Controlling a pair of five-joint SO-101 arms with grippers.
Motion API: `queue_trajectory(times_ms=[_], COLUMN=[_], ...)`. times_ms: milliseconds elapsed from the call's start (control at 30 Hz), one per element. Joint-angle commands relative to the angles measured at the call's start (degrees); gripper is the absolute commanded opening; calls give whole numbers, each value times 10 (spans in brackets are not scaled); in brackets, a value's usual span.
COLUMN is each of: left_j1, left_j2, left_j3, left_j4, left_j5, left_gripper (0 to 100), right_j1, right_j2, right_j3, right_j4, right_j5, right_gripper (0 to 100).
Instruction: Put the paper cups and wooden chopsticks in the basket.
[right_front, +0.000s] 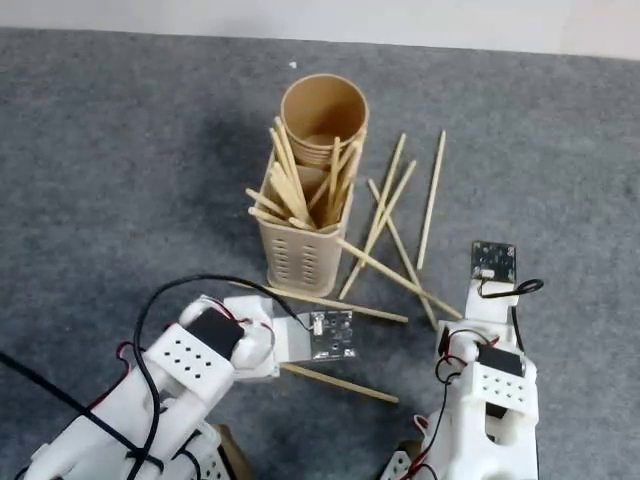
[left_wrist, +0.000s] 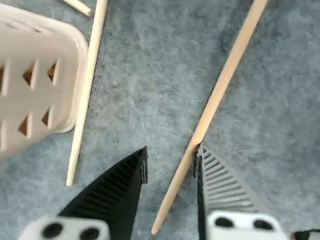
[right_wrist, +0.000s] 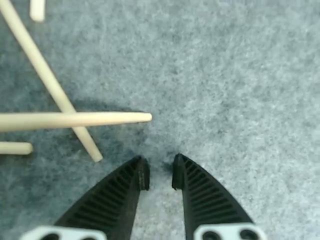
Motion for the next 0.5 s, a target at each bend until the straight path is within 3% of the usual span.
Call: queue_trajectory(times_ms=[0,233,467], left_j1=[-7,46,58], left_j2=[-7,-7,-7], left_j3=[7,63,65], left_j4=[-15,-28,-25], left_j5=[-4,-4,-46], left_gripper=[182,177,22], right_j1=[-5,-5,-5], right_j2=[-2,-1,-1], right_j3=[-10,-10,-10], right_j4=[-7,-7,-7], right_j5=[-2,-2,-2], right_gripper=[101,101,101])
